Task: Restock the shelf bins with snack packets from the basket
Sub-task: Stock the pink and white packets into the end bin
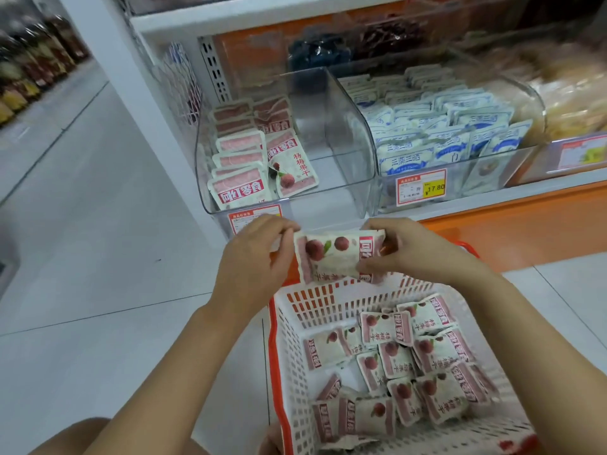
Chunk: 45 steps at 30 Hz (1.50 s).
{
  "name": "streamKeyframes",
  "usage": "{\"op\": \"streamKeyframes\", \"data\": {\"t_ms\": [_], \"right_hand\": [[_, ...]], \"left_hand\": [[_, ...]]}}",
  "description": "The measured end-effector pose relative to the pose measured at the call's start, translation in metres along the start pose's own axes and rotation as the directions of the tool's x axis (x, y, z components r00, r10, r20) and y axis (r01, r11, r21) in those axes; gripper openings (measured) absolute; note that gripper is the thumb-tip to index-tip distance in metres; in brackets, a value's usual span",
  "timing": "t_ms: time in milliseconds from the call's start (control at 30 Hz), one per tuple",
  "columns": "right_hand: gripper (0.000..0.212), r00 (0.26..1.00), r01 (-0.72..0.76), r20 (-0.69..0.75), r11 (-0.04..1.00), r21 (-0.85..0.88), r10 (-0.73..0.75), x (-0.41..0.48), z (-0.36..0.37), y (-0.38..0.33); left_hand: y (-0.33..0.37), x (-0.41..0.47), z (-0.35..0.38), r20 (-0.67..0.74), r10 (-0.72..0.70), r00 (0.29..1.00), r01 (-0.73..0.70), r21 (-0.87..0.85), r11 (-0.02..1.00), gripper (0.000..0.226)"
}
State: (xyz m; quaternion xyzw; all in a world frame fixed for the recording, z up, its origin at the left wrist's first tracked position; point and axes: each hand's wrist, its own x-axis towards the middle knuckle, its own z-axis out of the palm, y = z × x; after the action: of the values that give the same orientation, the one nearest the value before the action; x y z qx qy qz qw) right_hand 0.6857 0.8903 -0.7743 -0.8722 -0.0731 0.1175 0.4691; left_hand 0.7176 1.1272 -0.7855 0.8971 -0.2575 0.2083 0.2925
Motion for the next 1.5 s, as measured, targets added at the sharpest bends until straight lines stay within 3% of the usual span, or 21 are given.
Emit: {"op": "streamKeyframes", "data": {"t_ms": [100,233,433,633,800,933,1033,1133,1200,1333,1433,1500], "right_hand": [[0.020,0.987,0.116,-0.131,0.968,0.223,-0.089,0.003,-0.013,-0.024],[0.026,0.967,0.165,-0.238,0.938,0.303,-0.093,0.019,-0.022,-0.041],[0.020,0.966,0.115,-0.259,0.893,0.435,0.001,0.035,-0.023,-0.050],[0.015,0.894,0.118,-0.439,0.897,0.427,0.091,0.066,-0.040,-0.072],[0.028,0.878,0.028,-0.418,0.846,0.532,0.234,0.107,-0.049,-0.083],[0.029,0.910,-0.014,-0.338,0.831,0.557,0.241,0.130,-0.039,-0.098],[0.027,0.873,-0.004,-0.445,0.917,0.400,0.198,0.136,-0.038,-0.105],[0.018,0.828,0.005,-0.557,0.993,0.118,0.062,0.138,-0.049,-0.113],[0.022,0.874,-0.047,-0.485,0.993,-0.110,-0.013,0.141,-0.054,-0.120],[0.043,0.989,-0.042,-0.146,0.876,-0.480,-0.033,0.170,-0.040,-0.123],[0.044,0.997,-0.025,-0.070,0.799,-0.601,-0.022,0.201,-0.022,-0.110],[0.045,0.994,-0.040,-0.110,0.831,-0.555,-0.026,0.214,-0.015,-0.097]], "left_hand": [[-0.001,0.010,-0.014,-0.128,0.003,0.992,-0.001,0.014,1.000,0.032],[-0.007,0.017,-0.014,-0.004,-0.161,0.987,0.161,0.046,0.986,0.033],[-0.011,0.023,-0.015,0.097,-0.189,0.977,0.180,0.092,0.979,0.031],[-0.013,0.027,-0.021,0.142,-0.221,0.965,0.210,0.087,0.974,0.035],[-0.013,0.029,-0.022,0.171,-0.250,0.953,0.238,0.089,0.967,0.036],[-0.013,0.029,-0.024,0.170,-0.229,0.959,0.218,0.081,0.973,0.035],[-0.014,0.027,-0.027,0.174,-0.223,0.959,0.214,0.073,0.974,0.035],[-0.015,0.026,-0.028,0.178,-0.231,0.957,0.220,0.082,0.972,0.036],[-0.015,0.027,-0.028,0.185,-0.240,0.953,0.227,0.091,0.970,0.036],[-0.014,0.029,-0.027,0.192,-0.254,0.948,0.239,0.098,0.966,0.037],[-0.014,0.030,-0.027,0.189,-0.267,0.945,0.252,0.098,0.963,0.036],[-0.013,0.030,-0.026,0.196,-0.286,0.938,0.273,0.093,0.958,0.036]]}}
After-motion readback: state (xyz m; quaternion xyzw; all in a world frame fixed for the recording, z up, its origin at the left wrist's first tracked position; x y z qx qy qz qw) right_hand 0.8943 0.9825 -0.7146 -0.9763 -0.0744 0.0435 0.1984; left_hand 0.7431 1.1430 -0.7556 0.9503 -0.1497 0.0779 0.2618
